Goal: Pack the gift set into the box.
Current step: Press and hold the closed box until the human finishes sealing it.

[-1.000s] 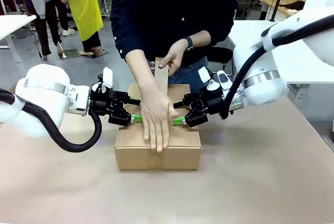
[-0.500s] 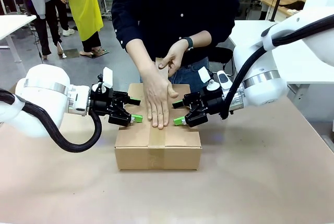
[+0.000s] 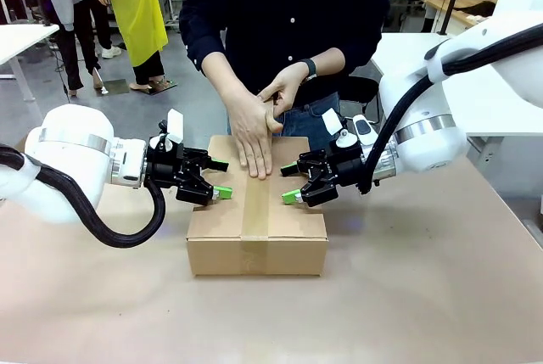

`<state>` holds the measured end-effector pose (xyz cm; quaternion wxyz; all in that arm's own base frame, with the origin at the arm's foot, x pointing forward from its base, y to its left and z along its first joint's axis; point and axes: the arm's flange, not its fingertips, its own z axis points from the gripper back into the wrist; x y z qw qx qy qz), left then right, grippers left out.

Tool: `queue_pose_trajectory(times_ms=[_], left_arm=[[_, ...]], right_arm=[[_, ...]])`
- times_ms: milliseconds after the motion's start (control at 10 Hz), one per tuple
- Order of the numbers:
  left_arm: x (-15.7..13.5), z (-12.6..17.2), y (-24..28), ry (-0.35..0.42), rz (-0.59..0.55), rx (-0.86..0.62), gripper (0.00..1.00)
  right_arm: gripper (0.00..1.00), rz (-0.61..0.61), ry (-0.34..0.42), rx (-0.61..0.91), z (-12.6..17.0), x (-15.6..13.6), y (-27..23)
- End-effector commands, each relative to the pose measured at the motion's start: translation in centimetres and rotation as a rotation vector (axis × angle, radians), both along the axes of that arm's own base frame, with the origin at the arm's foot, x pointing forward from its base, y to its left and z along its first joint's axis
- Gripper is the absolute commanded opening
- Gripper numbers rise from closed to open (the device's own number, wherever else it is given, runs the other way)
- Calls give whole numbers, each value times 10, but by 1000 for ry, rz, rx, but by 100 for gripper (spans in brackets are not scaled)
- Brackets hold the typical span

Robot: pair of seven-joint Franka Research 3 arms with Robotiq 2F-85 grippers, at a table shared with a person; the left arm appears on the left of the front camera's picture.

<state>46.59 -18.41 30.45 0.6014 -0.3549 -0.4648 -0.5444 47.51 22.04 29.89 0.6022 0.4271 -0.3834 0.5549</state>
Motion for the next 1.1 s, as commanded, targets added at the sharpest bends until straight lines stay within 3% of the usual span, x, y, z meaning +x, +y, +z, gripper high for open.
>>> queue_pose_trajectory(times_ms=[0, 1000], left_arm=[[-1, -2, 1, -24, 7, -8, 100], [-1, -2, 1, -24, 7, -8, 100]], right_arm=[[100, -2, -3, -10, -2, -1, 0], [100, -2, -3, -10, -2, -1, 0]])
